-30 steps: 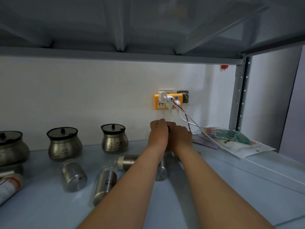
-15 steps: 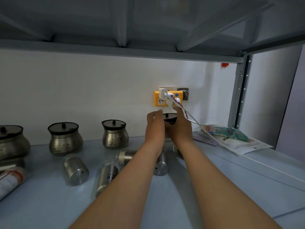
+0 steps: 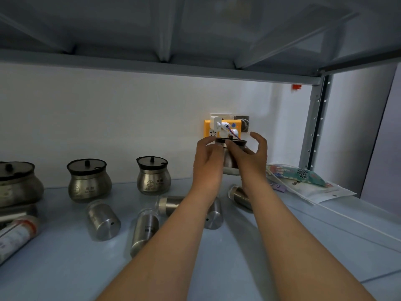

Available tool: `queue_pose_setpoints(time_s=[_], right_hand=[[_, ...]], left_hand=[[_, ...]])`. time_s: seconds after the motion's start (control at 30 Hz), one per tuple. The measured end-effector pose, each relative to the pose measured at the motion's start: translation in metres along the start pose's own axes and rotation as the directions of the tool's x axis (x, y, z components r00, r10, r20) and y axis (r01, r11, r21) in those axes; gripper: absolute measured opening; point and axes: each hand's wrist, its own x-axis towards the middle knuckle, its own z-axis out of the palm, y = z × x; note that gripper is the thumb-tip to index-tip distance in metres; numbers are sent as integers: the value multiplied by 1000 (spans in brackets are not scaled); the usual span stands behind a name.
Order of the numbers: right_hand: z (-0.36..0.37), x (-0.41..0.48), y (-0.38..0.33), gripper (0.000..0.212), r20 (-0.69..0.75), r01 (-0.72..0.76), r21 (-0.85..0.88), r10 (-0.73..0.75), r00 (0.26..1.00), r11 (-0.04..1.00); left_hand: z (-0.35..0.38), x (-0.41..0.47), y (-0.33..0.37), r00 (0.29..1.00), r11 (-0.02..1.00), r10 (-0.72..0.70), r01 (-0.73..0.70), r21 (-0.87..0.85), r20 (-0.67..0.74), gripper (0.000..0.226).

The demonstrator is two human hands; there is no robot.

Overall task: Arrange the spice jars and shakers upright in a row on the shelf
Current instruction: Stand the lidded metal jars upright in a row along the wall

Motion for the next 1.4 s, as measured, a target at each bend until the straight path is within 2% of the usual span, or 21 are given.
queue_pose_setpoints(time_s=[0.13, 0.27, 0.3, 0.43, 0.57, 0.67, 0.77, 0.93, 1.07, 1.1, 1.2, 1.3, 1.4], right_hand=[[0, 2, -3, 46, 2, -76, 117, 77, 997, 990], [0, 4, -6, 33, 49, -144, 246, 136, 989, 959], [-1, 5, -6, 35, 80, -157, 274, 140, 987, 949], [-4, 4, -7, 67, 232, -233, 294, 167, 958, 927], [-11, 0, -12, 37, 338, -312, 343, 193, 921, 886], [-11, -1, -15, 33, 356, -328, 369, 194, 914, 870], [-8, -2, -17, 34, 358, -323, 366, 188, 915, 873], [-4, -1, -20, 42, 362, -266, 269, 159, 918, 926], [2, -2, -18, 29, 287, -97, 3, 92, 953, 995], [3, -4, -19, 29, 281, -93, -63, 107, 954, 994], [0, -3, -18, 42, 377, -126, -162, 180, 908, 979], [2, -7, -18, 47, 514, -108, -240, 220, 829, 965], [7, -10, -12, 52, 499, -36, -305, 192, 845, 952]], left_hand=[[-6, 1, 2, 997, 997, -25, 19, -77, -69, 21], [-11, 3, 8, 988, 967, -149, 140, -211, -26, 26], [-11, 3, 6, 983, 959, -183, 178, -219, 1, 29], [-10, -4, -4, 957, 933, -257, 283, -222, 137, 36], [-12, -6, -13, 939, 929, -245, 299, -220, 241, 43], [-11, -5, -14, 938, 934, -249, 298, -195, 243, 55], [-12, -3, -15, 955, 942, -213, 257, -215, 208, 45], [-6, -4, -13, 979, 937, -176, 197, -290, 99, 40], [-4, -3, -12, 989, 955, -142, 124, -270, -47, 34], [-4, -3, -10, 985, 960, -142, 114, -257, -93, 39], [-4, -3, -3, 959, 963, -150, 87, -253, -241, 59], [-4, -2, 0, 949, 958, -143, 61, -280, -282, 67], [-9, -2, 0, 947, 952, -175, 92, -293, -270, 68]])
